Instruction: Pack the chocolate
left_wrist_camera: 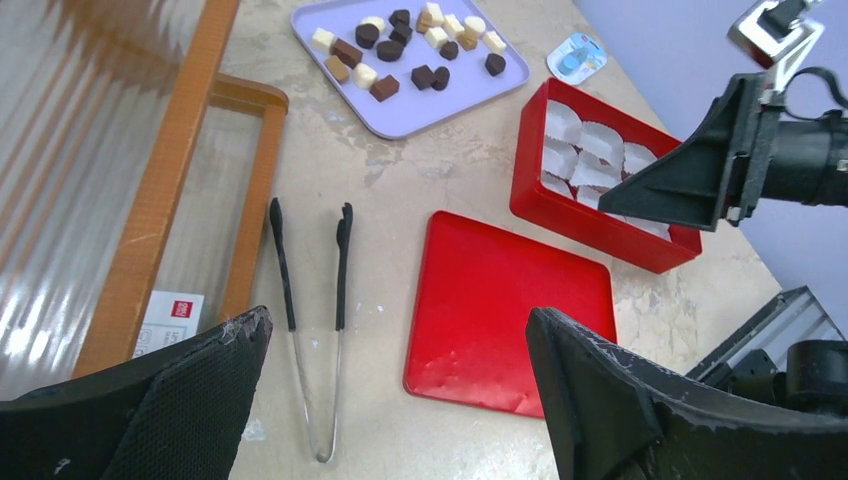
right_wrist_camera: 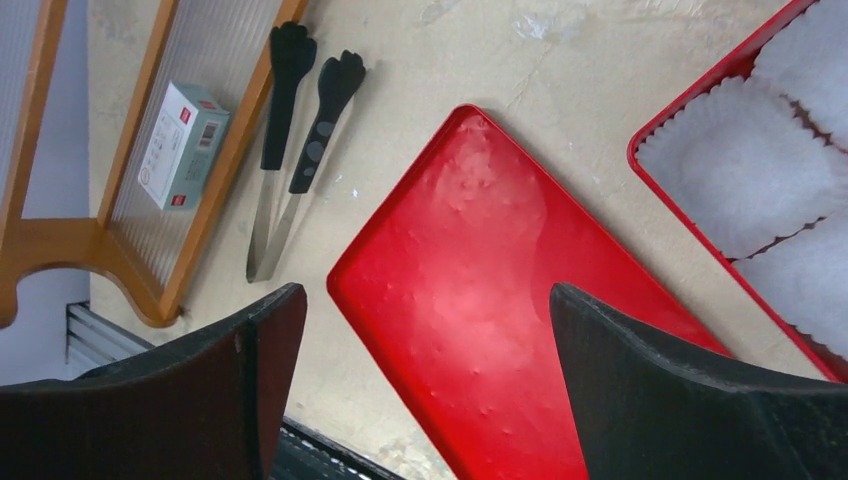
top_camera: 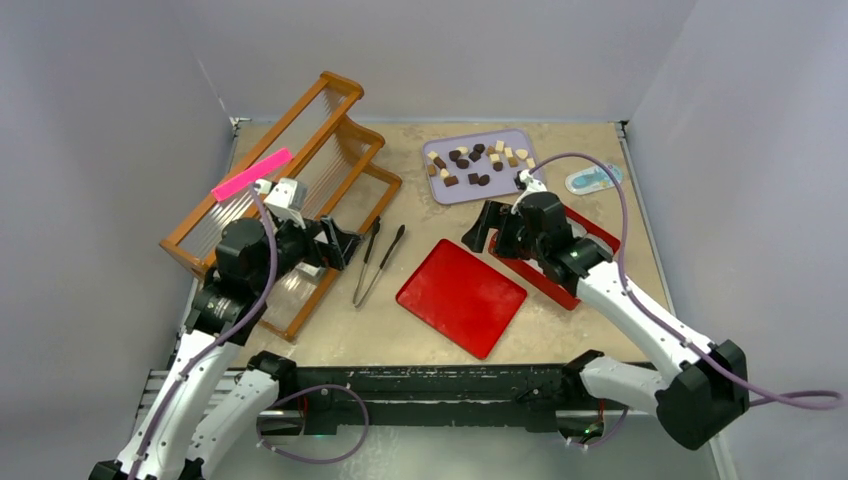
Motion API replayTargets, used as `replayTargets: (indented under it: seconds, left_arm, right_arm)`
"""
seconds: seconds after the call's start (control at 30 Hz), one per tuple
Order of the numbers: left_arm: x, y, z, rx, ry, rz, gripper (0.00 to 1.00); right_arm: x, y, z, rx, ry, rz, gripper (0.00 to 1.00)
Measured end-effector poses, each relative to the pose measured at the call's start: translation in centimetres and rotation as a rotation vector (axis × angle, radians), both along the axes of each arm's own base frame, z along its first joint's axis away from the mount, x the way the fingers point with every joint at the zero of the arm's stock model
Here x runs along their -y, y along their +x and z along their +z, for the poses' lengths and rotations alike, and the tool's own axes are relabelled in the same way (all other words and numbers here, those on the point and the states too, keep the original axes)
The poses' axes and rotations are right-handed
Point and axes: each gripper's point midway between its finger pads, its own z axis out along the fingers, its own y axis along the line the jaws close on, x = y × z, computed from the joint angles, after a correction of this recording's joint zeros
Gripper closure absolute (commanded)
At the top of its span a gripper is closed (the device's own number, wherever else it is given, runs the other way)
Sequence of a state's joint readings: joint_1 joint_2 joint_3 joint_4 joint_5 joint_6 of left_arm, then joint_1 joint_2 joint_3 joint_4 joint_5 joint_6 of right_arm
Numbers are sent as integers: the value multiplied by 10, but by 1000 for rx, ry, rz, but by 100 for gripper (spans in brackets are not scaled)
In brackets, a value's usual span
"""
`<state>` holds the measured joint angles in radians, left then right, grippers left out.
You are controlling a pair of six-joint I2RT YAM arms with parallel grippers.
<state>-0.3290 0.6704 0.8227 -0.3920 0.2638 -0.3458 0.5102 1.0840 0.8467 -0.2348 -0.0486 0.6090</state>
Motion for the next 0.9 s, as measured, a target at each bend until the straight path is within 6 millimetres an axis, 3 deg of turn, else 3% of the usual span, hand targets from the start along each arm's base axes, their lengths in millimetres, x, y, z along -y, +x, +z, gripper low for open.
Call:
replayTargets:
  seconds: [0.13, 0.3, 0.9]
  left_arm:
    - [-5, 0, 4, 17, 0, 28, 2]
    - [-10, 0, 9, 39, -1, 55, 3]
    - [-62, -18, 39, 189, -18, 303, 3]
  right_arm:
    - [-9, 5, -14, -84, 26, -30, 20]
    - [-37, 8, -25, -162, 35, -25, 34]
    - [-189, 19, -70, -266, -58, 6, 46]
